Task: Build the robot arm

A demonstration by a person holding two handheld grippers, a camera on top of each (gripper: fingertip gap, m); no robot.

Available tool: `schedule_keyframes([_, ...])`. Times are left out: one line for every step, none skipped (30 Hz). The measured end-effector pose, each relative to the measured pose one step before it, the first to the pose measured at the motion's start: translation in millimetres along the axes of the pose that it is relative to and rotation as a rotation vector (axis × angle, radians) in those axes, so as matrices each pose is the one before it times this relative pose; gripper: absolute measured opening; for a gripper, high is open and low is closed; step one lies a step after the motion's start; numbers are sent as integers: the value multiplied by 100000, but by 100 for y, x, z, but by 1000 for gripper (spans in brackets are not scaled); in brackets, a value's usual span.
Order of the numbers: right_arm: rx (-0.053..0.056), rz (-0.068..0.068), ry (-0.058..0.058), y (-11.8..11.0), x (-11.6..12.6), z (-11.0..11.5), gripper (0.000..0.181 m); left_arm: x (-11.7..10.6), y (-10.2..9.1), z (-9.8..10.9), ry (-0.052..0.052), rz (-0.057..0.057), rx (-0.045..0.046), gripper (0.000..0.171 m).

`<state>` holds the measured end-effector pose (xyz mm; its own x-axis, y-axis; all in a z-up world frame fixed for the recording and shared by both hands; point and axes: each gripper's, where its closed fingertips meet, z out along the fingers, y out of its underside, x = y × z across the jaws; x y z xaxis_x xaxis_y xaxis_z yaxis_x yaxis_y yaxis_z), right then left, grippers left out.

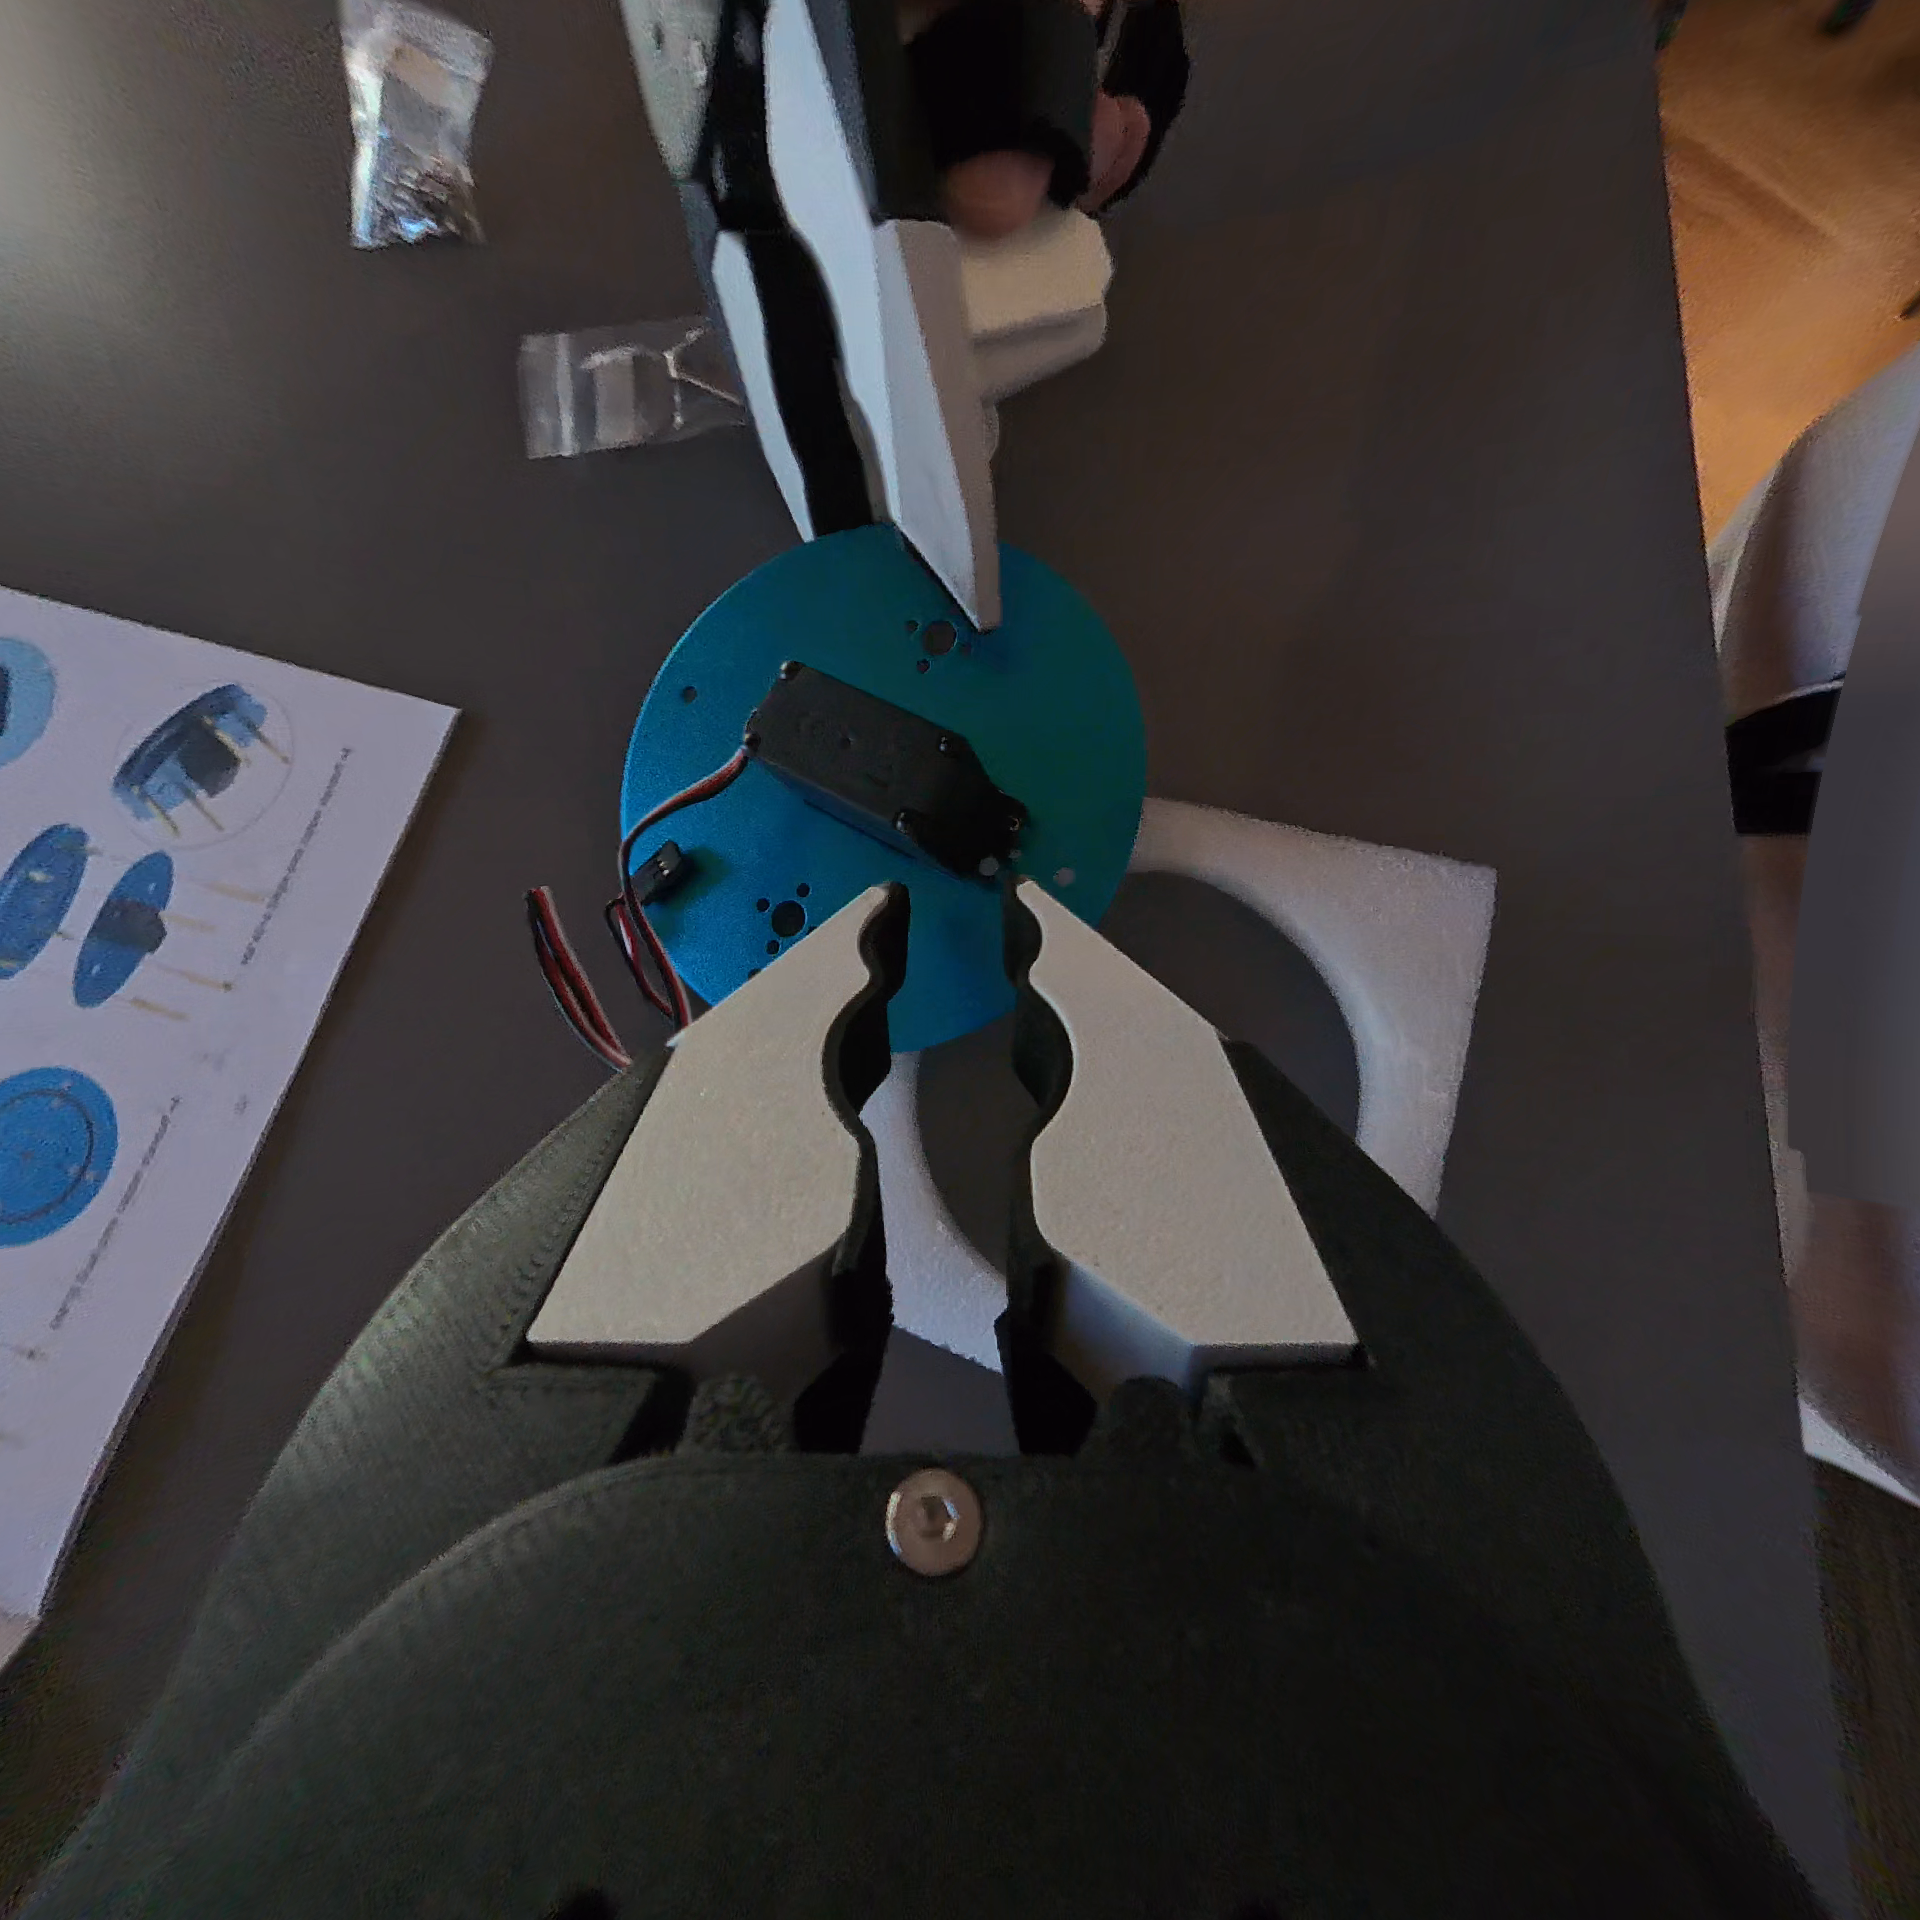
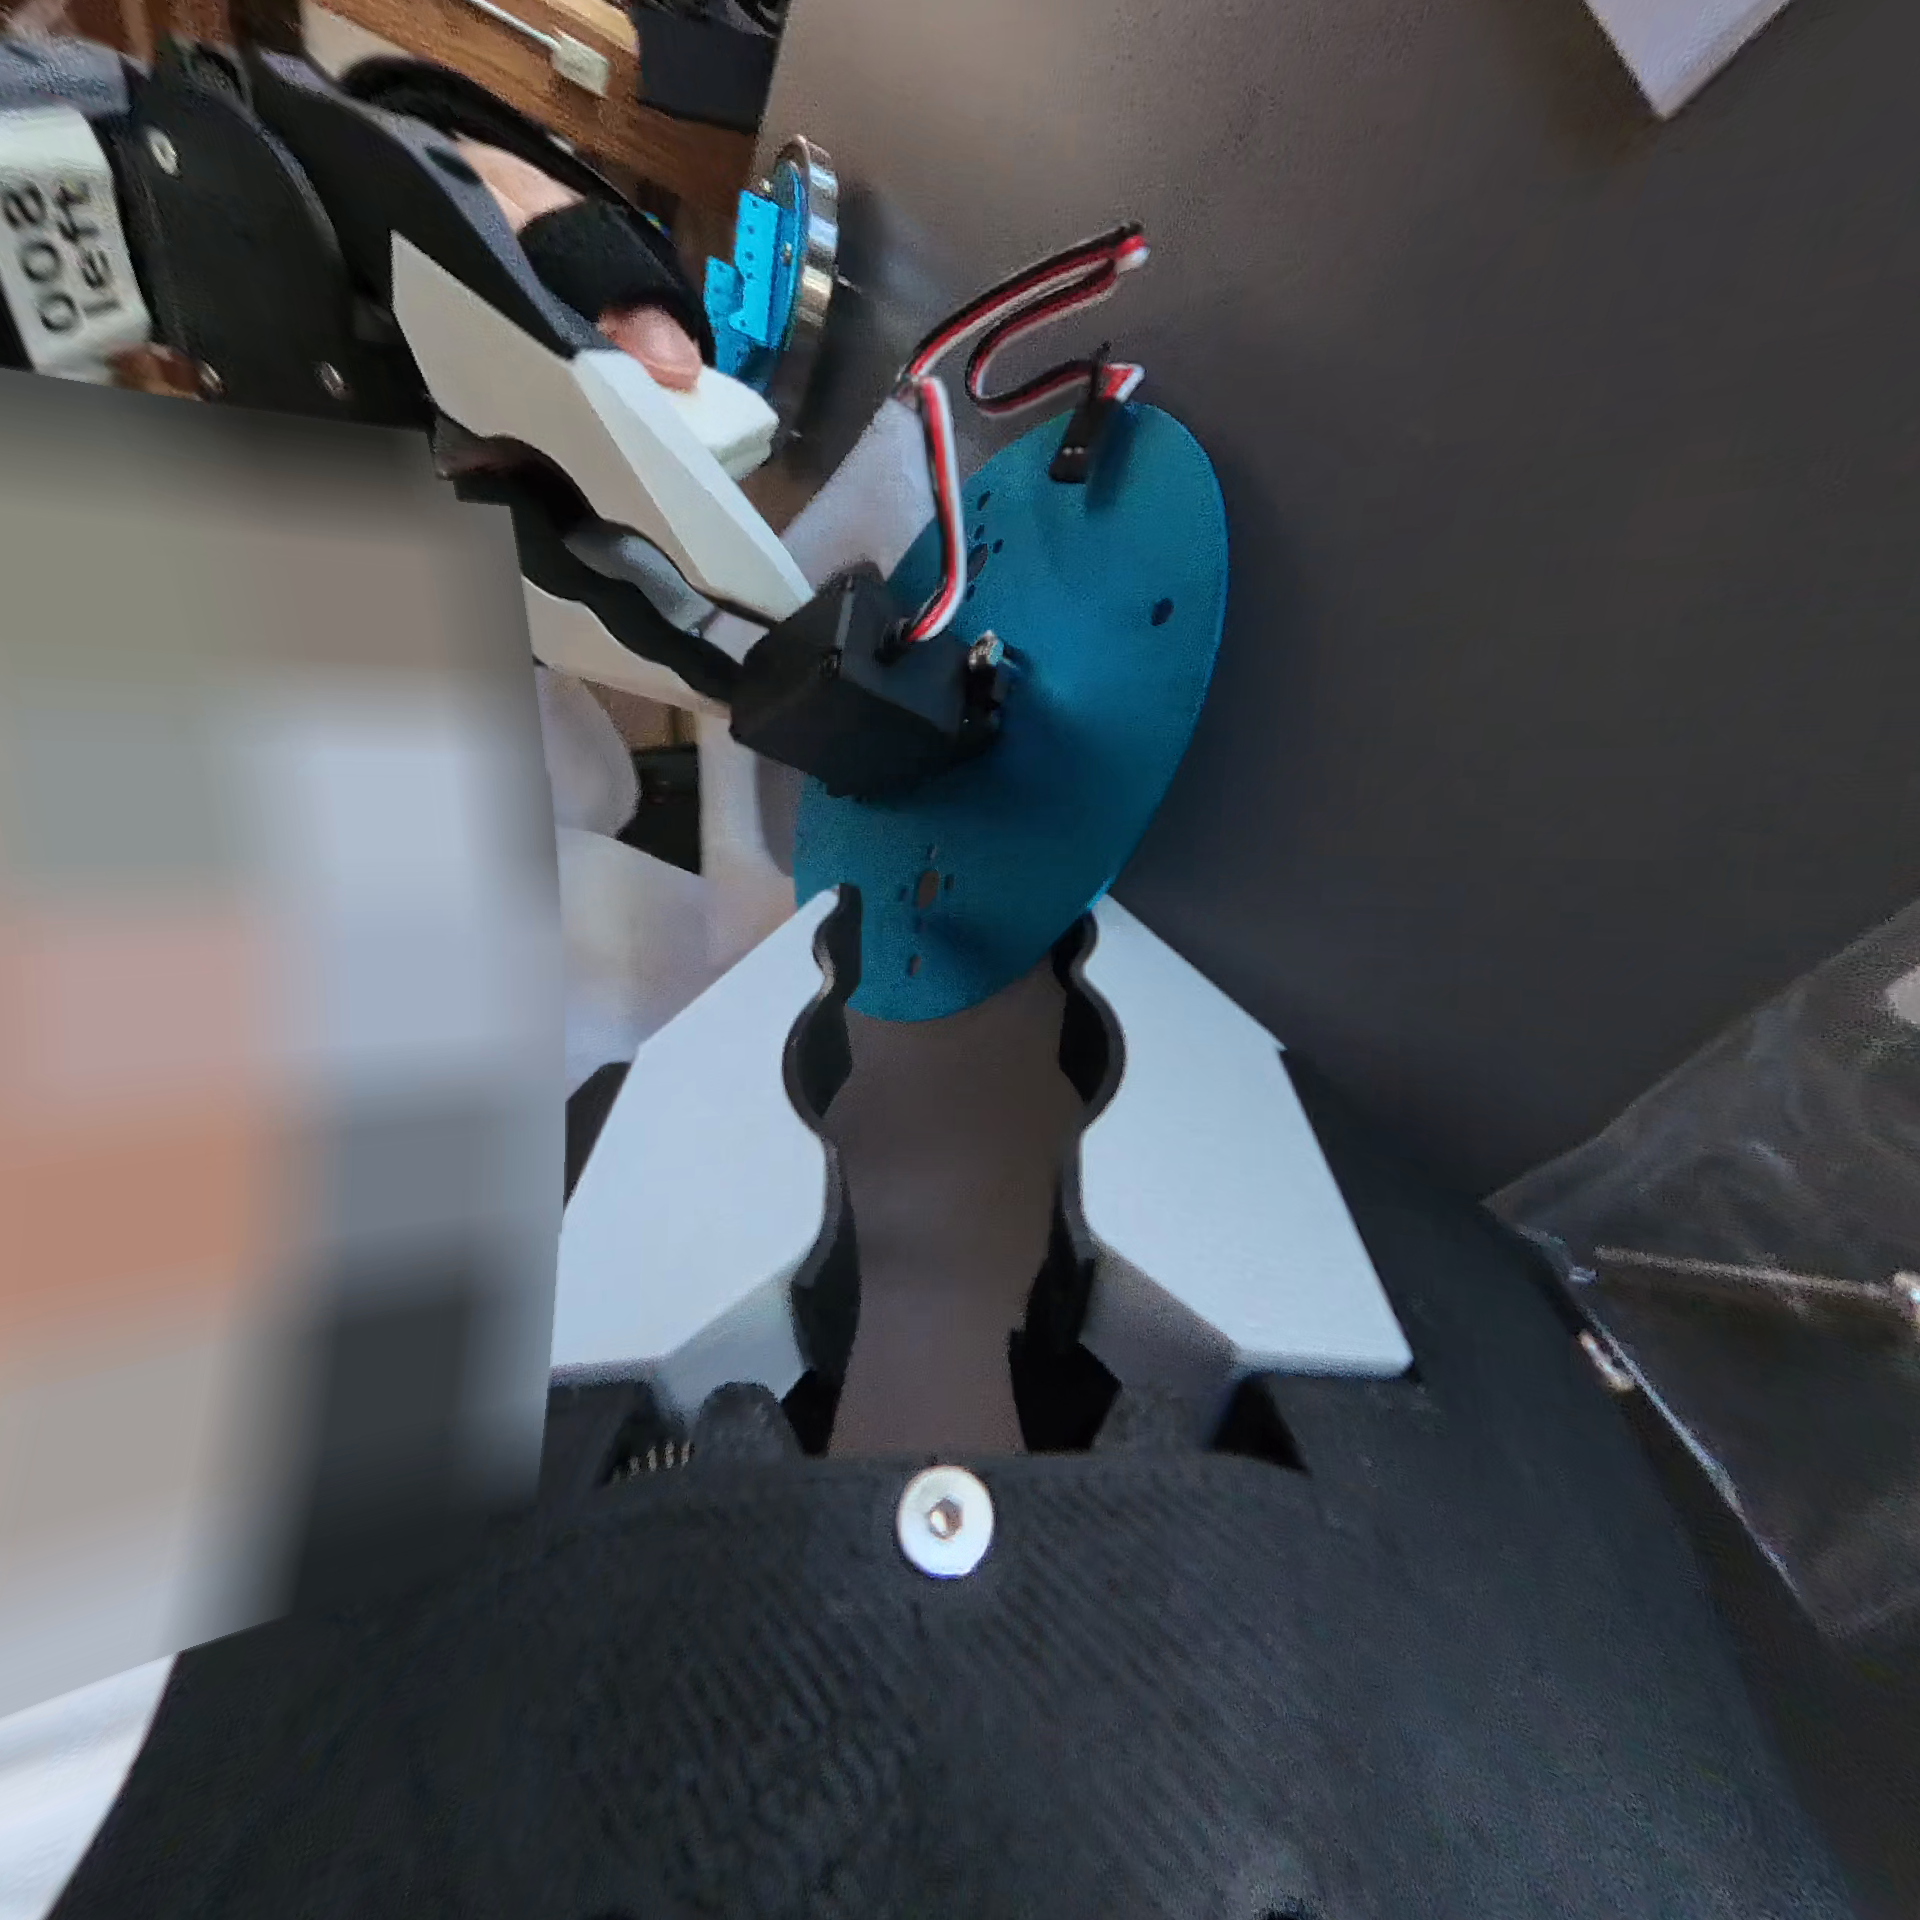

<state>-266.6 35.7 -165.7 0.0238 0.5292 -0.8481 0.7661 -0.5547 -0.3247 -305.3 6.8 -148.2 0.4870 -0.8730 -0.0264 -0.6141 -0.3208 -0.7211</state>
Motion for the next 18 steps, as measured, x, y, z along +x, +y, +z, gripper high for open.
schedule_keyframes([-647,-2642,2906,10,-71,-87,41,-5,-73,-184,-874,-932,1834,16])
schedule_keyframes([-1501,-1892,2487,132,-84,-63,44,-43,64,-91,-596,-629,809,15])
schedule_keyframes([-1934,-1509,2328,198,-60,-54,46,-105,184,6,-620,-776,-329,15])
schedule_keyframes([-1868,-1806,2279,223,-18,-20,46,-60,164,84,-81,-989,-275,16])
schedule_keyframes([-2027,-1520,2613,271,84,8,45,13,34,162,350,-1410,481,16])
schedule_keyframes([-1224,-1435,2036,173,51,39,43,129,82,259,1089,-1673,412,15])
schedule_keyframes([294,-649,1631,-20,56,58,41,191,193,354,1544,-1538,-276,15])
schedule_keyframes([870,-397,1019,-77,73,66,40,186,273,392,1289,-799,-700,15])
schedule_keyframes([801,-497,898,-38,135,38,38,3,-77,173,-60,-269,1229,14])
schedule_keyframes([879,-3,-733,-30,-77,3,38,-128,-33,5,-780,89,701,13])
schedule_keyframes([439,-317,-270,63,38,1,37,33,22,-10,291,75,0,14])
schedule_keyframes([967,-372,-412,5,22,7,37,34,19,-18,127,377,3,14])
schedule_keyframes([949,-331,-744,7,-14,21,37,18,3,14,-310,741,222,14])
schedule_keyframes([685,-1000,-579,12,-2,-8,36,24,-19,9,-426,1033,227,14])
schedule_keyframes([436,-1640,-471,23,14,-7,36,65,-24,30,-361,1236,224,15])
schedule_keyframes([424,-1326,-756,32,-21,-15,36,249,-62,44,616,1355,369,16])
schedule_keyframes([499,-942,-1063,32,6,-19,36,187,-71,72,56,1203,318,17])
schedule_keyframes([737,-184,-1353,17,9,-21,35,148,-57,87,-129,945,276,17])
